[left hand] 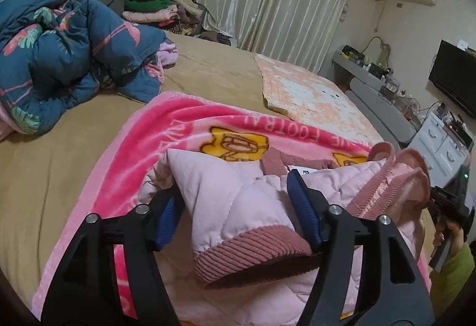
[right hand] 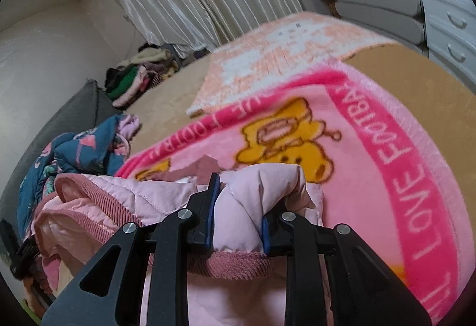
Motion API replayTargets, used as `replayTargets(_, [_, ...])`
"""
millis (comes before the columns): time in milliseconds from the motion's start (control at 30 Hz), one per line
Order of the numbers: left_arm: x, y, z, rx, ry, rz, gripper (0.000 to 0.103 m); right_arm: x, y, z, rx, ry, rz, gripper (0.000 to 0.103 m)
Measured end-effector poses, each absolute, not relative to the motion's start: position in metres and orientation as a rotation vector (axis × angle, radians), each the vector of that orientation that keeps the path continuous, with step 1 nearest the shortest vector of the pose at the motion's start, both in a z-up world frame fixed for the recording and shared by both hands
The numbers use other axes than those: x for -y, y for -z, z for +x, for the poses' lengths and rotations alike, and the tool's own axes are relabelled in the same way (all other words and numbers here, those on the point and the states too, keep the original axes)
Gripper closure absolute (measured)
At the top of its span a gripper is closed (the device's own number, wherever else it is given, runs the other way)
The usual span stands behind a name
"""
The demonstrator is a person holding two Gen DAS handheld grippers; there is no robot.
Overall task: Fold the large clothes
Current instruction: 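Lay the hem over the folded sleeves with both tools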
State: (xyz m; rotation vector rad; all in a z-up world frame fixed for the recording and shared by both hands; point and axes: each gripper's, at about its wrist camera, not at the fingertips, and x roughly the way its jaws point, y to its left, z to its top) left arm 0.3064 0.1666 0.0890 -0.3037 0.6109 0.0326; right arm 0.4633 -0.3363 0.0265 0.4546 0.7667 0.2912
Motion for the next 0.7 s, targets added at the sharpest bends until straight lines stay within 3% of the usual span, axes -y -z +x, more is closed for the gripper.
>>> replayTargets(67, [-0.164,-0.089,0.305,-0.592,-0.011,-0.314,0.030,0.335,-0.013,0.474,-0.803,-0.275,0.474,0.081])
replayTargets(133, [-0.162,-0.091,0.304,-0.575,-0.013,-0.302,0.012,0.333,-0.005,0.481,-0.824,-0.265,0.466,0.081])
replayTargets(167, [-0.161,-0.092,0.303,-0.571,-0.025,-0.287,0.010,0.331,0.000,0.484,-0.835,-0.258,0.458,0.081])
replayTargets(333, [-0.160,-0.085,0.305,-0.594,-0.058,-0.247,0.010,0.329,0.012,0.493,-0.858,-0.246,0.475,0.079])
replayTargets(533, [-0.174,-0.060,0.303,-0.646,-0.090,-0.259,0.010,0.343,0.004,0.486,-0.861,-0.334,0.583,0.064])
replayTargets(633, [-0.185,-0.041,0.302,-0.683,-0.110,-0.264,0.009,0.356,-0.005,0.476,-0.840,-0.443,0.684,0.011])
replayTargets(667, [-0.189,-0.034,0.301,-0.693,-0.118,-0.266,0.009,0.360,-0.010,0.470,-0.825,-0.428,0.693,0.004])
replayTargets(700, [-0.192,-0.028,0.300,-0.705,-0.126,-0.270,0.009,0.363,-0.014,0.464,-0.810,-0.419,0.682,0.004])
